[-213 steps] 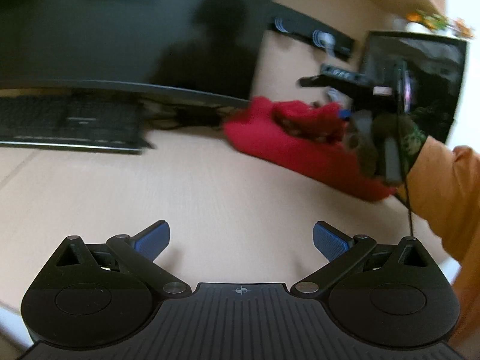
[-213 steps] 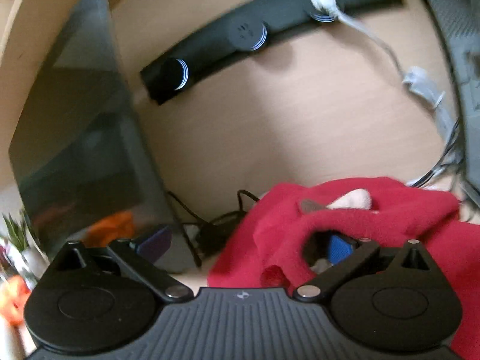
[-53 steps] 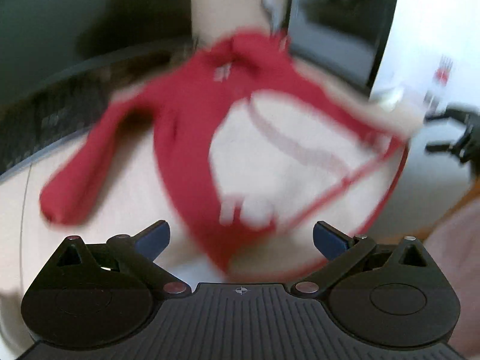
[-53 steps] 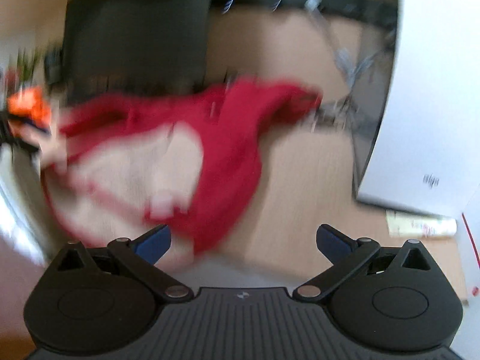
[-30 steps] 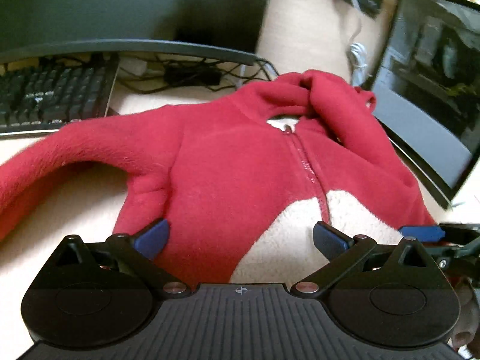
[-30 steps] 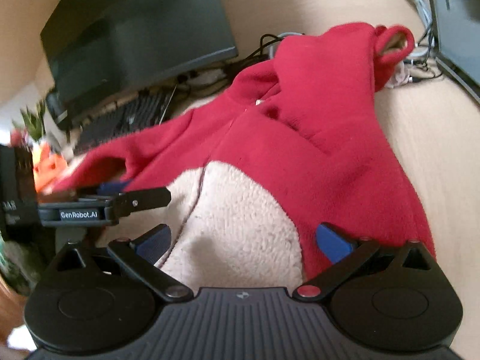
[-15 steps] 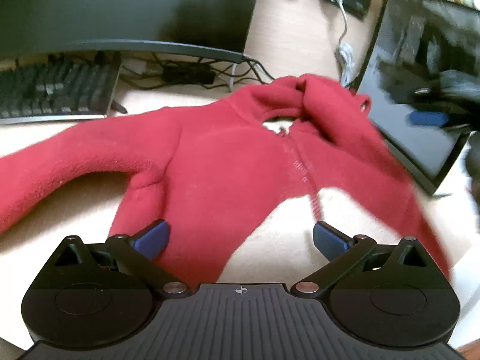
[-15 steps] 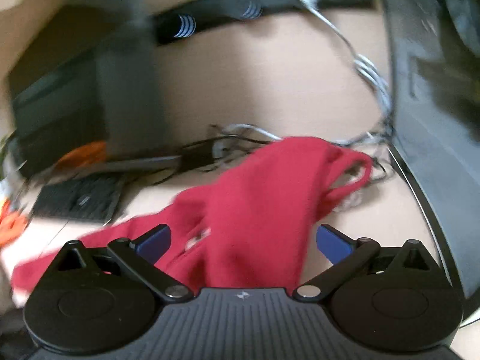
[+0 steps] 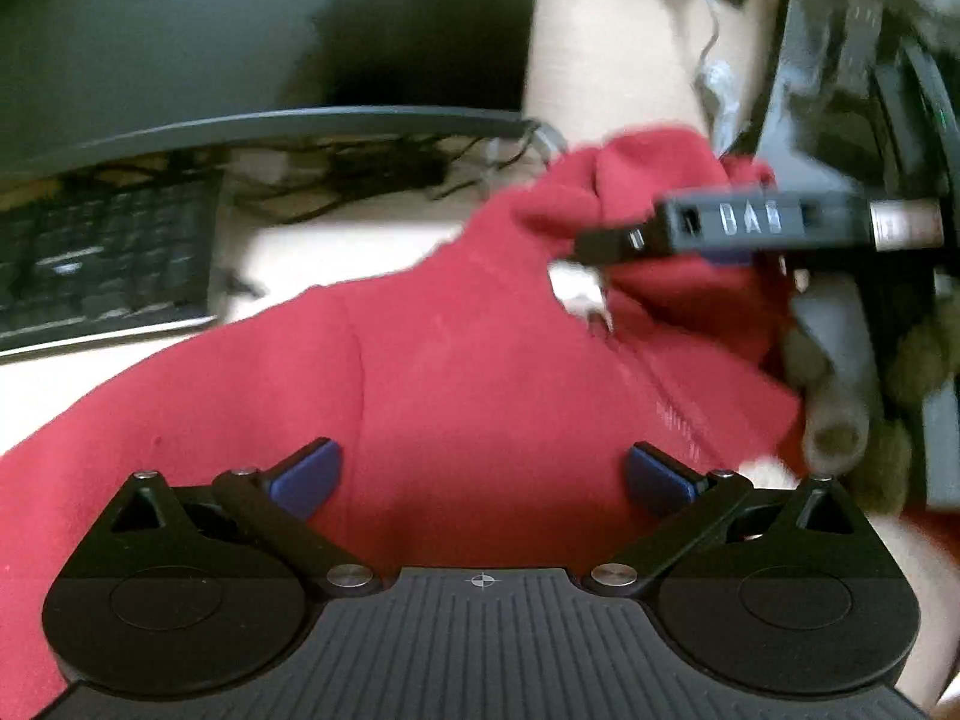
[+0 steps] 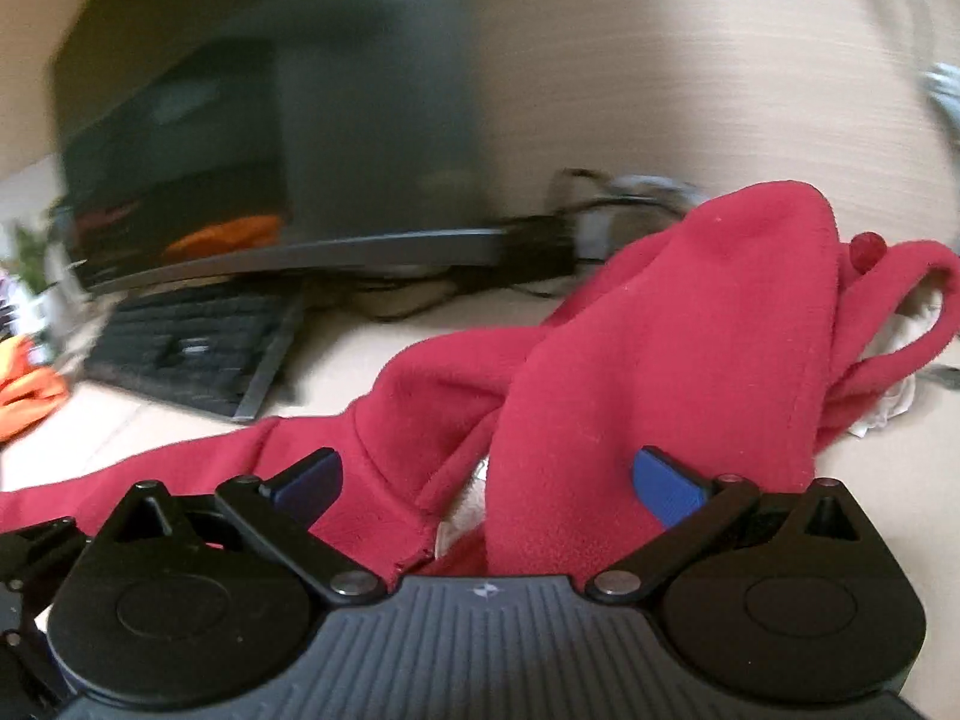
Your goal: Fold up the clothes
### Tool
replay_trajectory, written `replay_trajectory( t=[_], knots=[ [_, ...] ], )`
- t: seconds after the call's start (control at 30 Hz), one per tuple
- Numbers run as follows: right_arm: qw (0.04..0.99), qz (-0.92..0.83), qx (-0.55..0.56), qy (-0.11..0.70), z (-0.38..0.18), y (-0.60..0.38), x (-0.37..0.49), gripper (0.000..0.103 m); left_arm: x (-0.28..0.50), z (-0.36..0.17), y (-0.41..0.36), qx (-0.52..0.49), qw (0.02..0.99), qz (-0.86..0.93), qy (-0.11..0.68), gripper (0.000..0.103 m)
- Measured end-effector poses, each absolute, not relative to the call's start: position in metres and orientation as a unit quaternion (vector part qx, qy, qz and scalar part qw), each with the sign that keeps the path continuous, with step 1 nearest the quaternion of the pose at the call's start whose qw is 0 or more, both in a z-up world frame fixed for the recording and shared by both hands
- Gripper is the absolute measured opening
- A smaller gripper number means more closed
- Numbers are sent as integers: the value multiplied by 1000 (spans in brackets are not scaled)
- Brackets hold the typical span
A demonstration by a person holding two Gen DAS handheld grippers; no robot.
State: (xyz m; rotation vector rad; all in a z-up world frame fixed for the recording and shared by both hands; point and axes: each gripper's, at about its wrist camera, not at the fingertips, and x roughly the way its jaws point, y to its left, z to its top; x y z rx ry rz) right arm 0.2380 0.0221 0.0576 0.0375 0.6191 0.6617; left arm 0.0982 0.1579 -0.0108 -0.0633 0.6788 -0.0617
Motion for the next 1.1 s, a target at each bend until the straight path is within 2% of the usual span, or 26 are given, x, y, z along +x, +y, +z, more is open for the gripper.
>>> replay_trajectory(
  t=[0.17, 0.37, 0.43, 0.57, 0.6, 0.63, 0.7, 0.9, 1.03, 1.1],
  knots=[
    [896, 346, 11, 278, 62, 57, 234, 103, 77, -13, 186, -12, 942, 24, 335, 103],
    [938, 260, 56, 222, 108, -5, 227, 92, 78, -13, 186, -5, 942, 24, 335, 103],
    [944, 231, 61, 230, 110, -15, 246, 78, 77, -13, 187, -7, 942, 24, 333, 103],
    [916, 255, 98, 293, 90, -7, 283, 60, 77, -14, 186, -7, 943, 25, 333, 103],
    [915, 254, 93, 299, 86, -3, 286, 50, 77, -14, 186, -8, 943, 25, 332, 103],
    [915, 254, 86, 300, 85, 3, 286, 35, 77, -14, 187, -8, 943, 25, 332, 103],
    [918, 255, 84, 291, 90, 1, 281, 15, 76, -14, 187, -9, 943, 25, 331, 103],
    [969, 151, 25, 197, 131, -66, 231, 8, 77, -13, 189, -11, 943, 22, 331, 103],
    [975, 62, 5, 215, 134, -113, 213, 8, 78, -13, 190, -13, 944, 21, 330, 103],
    [970, 71, 17, 231, 134, -125, 205, 11, 78, -14, 190, -13, 943, 20, 331, 103]
  ],
)
